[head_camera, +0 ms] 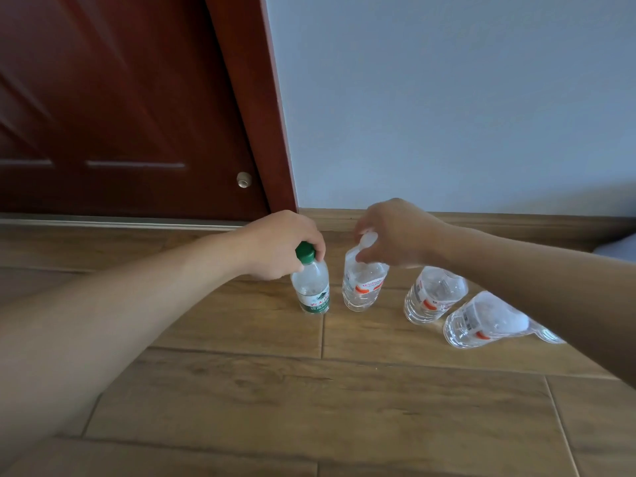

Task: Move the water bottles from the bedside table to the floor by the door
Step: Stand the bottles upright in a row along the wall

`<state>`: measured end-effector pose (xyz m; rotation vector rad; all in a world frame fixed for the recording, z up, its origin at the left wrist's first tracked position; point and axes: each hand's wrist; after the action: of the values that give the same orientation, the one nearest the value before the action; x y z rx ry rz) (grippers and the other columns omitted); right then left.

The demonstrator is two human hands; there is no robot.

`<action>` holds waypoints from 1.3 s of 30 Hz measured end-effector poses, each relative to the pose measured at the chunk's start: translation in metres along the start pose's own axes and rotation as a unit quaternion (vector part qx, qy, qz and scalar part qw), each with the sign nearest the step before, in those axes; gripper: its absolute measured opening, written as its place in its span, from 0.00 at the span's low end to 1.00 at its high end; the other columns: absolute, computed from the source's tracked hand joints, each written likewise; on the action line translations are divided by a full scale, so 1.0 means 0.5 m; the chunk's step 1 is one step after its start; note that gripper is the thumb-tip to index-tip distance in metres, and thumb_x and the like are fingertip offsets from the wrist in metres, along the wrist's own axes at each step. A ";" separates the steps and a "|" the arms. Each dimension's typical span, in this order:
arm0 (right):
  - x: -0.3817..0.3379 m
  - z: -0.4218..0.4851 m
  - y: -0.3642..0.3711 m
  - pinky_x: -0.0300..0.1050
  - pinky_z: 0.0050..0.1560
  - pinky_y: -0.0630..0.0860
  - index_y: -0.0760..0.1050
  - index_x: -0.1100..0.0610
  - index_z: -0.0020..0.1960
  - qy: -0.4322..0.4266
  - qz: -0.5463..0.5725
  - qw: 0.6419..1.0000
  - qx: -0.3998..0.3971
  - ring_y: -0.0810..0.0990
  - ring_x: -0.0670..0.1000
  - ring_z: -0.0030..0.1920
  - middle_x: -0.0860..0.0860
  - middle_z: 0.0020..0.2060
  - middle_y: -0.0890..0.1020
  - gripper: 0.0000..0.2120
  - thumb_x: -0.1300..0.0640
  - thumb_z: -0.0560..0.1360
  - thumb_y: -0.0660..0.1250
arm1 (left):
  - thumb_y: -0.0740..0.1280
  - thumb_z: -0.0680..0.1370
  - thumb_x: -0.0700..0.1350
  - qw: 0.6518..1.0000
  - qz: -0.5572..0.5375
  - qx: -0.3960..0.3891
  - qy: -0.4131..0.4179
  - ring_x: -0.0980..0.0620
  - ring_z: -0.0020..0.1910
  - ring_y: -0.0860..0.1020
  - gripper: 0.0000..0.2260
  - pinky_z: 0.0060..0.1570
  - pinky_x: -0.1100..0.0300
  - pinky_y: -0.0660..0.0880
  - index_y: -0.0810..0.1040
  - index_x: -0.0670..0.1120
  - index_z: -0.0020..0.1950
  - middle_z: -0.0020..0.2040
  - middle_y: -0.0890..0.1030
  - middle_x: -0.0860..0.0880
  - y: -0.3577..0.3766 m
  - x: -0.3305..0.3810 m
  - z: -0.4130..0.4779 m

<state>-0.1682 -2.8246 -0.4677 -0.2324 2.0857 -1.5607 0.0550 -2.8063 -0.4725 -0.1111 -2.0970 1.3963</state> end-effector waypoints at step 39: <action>-0.014 -0.005 0.026 0.46 0.40 0.76 0.79 0.57 0.50 0.044 -0.025 0.999 0.005 0.79 0.53 0.45 0.51 0.43 0.82 0.20 0.41 0.70 0.71 | 0.73 0.73 0.48 0.998 0.043 0.039 -0.005 0.54 0.52 0.77 0.13 0.53 0.56 0.76 0.81 0.50 0.57 0.52 0.80 0.55 0.024 0.028 0.031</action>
<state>-0.1615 -2.8152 -0.4771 -0.2162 2.1542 -1.6383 0.0327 -2.8082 -0.4805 -0.1646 -2.0635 1.5306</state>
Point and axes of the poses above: each hand's wrist, its own z-axis towards the middle knuckle, its own y-axis out of the palm, x = y × z
